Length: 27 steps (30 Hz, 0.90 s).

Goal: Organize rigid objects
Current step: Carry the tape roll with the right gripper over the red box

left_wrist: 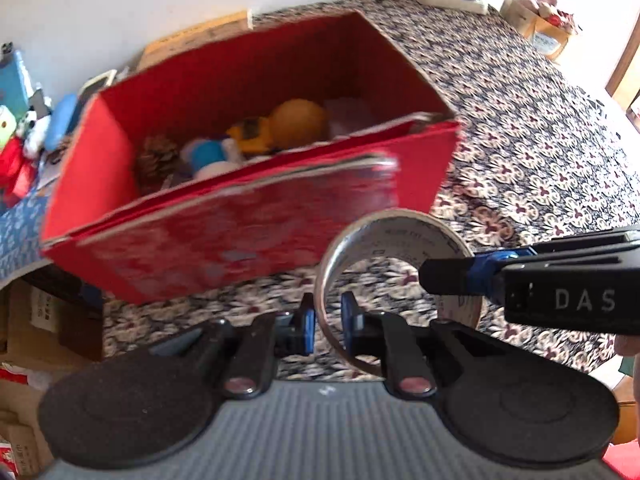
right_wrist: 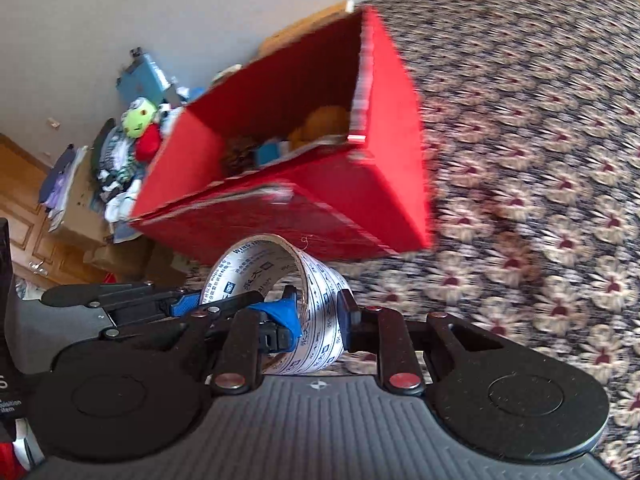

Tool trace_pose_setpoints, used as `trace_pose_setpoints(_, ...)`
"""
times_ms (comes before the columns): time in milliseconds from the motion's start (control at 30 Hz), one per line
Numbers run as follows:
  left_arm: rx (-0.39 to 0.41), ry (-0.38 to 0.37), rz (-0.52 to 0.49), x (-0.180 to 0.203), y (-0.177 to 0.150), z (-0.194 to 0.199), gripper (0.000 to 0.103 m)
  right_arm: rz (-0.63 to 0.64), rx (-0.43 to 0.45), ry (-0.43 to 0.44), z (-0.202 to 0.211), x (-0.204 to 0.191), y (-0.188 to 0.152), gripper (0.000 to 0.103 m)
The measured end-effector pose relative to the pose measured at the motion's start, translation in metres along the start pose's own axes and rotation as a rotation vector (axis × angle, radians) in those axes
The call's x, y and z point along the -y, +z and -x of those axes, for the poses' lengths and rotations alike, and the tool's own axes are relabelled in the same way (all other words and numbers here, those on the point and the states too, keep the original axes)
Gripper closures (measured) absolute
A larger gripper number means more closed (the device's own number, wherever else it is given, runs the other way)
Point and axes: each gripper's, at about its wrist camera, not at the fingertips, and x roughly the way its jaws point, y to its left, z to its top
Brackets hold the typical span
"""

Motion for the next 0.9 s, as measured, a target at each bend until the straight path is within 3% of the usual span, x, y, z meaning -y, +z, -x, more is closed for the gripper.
trace_pose_setpoints(433,0.138,0.014,0.017,-0.065,0.007,0.055,0.088,0.092,0.094,0.056,0.002,-0.062,0.026,0.100)
trace_pose_setpoints(700,0.198,-0.041,0.037,-0.087,0.034,0.066,0.089,0.077,0.130,0.088,0.009,-0.072,0.049,0.100)
trace_pose_setpoints(900,0.227,-0.063,0.030,-0.100,0.058,0.057,0.089,0.092,0.196,0.033,0.000,-0.077,0.068,0.100)
